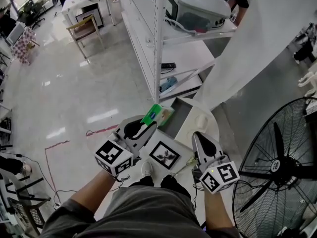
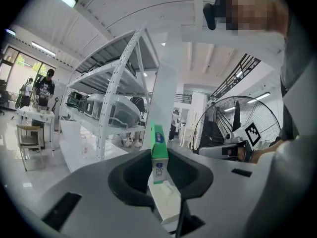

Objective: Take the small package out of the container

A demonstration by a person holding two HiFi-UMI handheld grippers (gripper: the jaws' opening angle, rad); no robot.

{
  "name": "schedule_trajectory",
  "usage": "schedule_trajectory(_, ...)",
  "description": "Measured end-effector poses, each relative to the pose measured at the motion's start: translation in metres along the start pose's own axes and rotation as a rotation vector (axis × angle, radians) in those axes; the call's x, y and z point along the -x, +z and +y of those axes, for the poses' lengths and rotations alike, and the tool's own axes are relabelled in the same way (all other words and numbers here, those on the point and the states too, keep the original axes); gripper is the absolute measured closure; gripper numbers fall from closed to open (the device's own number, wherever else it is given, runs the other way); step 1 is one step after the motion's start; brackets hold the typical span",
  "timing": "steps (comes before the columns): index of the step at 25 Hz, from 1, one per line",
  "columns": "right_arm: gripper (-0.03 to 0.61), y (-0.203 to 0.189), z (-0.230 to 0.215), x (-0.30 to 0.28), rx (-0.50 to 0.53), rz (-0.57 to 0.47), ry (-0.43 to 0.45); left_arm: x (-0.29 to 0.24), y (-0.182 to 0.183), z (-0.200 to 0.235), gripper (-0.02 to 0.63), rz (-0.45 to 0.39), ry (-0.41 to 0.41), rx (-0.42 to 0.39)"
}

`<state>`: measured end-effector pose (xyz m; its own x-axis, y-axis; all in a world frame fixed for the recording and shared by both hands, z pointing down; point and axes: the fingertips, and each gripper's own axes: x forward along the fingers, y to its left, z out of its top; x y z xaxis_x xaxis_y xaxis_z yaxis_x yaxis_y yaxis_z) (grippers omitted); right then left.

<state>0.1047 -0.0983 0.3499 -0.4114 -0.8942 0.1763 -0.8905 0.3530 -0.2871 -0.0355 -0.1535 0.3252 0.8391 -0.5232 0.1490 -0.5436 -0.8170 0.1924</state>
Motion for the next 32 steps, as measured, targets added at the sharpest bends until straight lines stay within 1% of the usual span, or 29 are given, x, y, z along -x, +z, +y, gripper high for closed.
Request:
schedule_trajectory(12, 0.557, 0.021, 0.014, -0.004, 0.04, -0.03, 0.0, 0.015, 0.03, 0.006, 0.509, -0.058, -0.007, -0.006)
schedule_trajectory(22, 0.557, 0.026, 0.016, -0.009, 0.058, -0.026, 0.001, 0.015, 0.03, 0.012, 0.509, -0.064, -0.01, 0.01)
schedule_trajectory(26, 0.557, 0.026, 0.018, -0.012, 0.063, -0.021, 0.009, 0.012, 0.031, 0.013, 0.509, -0.068, -0.014, 0.003)
schedule_trajectory(32, 0.557, 0.026, 0.022, -0.016, 0.074, -0.013, 0.026, 0.013, 0.033, 0.015, 0.509, -0.064, -0.004, 0.015)
